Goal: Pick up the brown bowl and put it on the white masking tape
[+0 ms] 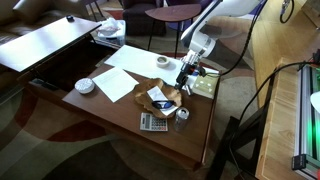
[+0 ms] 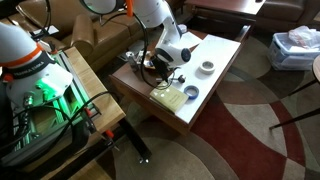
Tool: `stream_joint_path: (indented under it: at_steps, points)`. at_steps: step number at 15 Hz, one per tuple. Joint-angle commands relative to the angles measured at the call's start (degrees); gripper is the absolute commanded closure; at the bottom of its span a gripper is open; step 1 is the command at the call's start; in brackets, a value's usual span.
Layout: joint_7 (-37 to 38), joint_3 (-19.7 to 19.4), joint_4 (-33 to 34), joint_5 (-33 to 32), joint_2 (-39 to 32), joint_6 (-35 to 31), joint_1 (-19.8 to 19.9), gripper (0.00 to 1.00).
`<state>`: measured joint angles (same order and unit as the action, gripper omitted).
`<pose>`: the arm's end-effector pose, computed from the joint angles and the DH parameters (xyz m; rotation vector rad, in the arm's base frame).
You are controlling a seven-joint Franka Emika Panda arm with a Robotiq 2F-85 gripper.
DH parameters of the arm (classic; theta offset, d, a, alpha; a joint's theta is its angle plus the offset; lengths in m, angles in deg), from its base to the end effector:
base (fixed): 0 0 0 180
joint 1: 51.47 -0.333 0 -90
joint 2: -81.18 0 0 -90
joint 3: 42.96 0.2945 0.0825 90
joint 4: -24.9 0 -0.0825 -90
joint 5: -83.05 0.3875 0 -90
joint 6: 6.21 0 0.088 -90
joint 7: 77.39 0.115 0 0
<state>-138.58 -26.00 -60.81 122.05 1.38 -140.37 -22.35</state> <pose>0.5255 -0.0755 -0.1636 -2.2812 -0.0685 0.0099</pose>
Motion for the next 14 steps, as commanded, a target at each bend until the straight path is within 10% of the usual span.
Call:
stream_joint_path:
  at_steps: [1,8,9,14]
  points:
    - [-2.35,0.43,3.65,1.13,-2.98,-2.14,-0.33,0.0]
    - [0.39,0.26,11.23,0.08,-8.29,-0.49,-2.41,0.05]
    - [-0.08,-0.26,7.53,1.63,-5.29,-0.5,-2.75,0.28]
    - [2.18,-0.47,8.56,1.6,-5.46,1.79,-3.58,0.63]
